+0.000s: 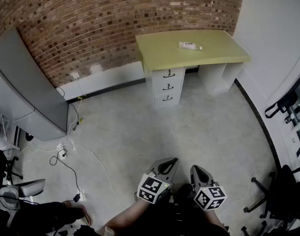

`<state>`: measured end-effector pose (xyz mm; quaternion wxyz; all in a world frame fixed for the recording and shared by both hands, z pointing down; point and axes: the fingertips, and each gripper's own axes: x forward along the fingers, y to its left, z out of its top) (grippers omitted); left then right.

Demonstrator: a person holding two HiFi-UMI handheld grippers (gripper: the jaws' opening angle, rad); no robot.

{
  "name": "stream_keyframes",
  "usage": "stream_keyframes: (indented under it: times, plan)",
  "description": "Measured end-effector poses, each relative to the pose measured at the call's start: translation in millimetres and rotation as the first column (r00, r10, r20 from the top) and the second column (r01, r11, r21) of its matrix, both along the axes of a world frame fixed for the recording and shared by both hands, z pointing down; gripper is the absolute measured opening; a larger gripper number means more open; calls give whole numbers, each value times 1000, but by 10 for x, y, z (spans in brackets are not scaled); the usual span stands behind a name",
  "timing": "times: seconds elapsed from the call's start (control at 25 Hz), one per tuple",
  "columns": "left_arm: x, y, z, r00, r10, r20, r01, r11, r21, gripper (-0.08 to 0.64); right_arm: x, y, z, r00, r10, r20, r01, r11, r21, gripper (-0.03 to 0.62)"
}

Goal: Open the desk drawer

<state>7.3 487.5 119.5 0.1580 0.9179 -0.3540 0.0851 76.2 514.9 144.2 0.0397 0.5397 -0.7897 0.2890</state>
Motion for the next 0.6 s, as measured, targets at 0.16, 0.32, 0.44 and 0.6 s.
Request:
stream_keyframes:
  times: [0.16,0.32,0.44,0.6]
  plan:
    - [-25,25,-27,1000,10,10,-10,1000,10,11,-18,-12,-7,1000,7,5,-7,1000,0,12]
    - [-103,69,15,1000,10,17,-10,1000,1,11,-118,36,31,1000,2,9,-2,1000,-5,12]
    - [-144,117,37,1000,19,17,-19,1000,-6,11,-191,80,55,1000,-2,16,2,1000,-10,12]
    - [-181,194,65,999,37,23,-37,999,-12,11,-260,140,65,998,22,57,-22,1000,-12,12]
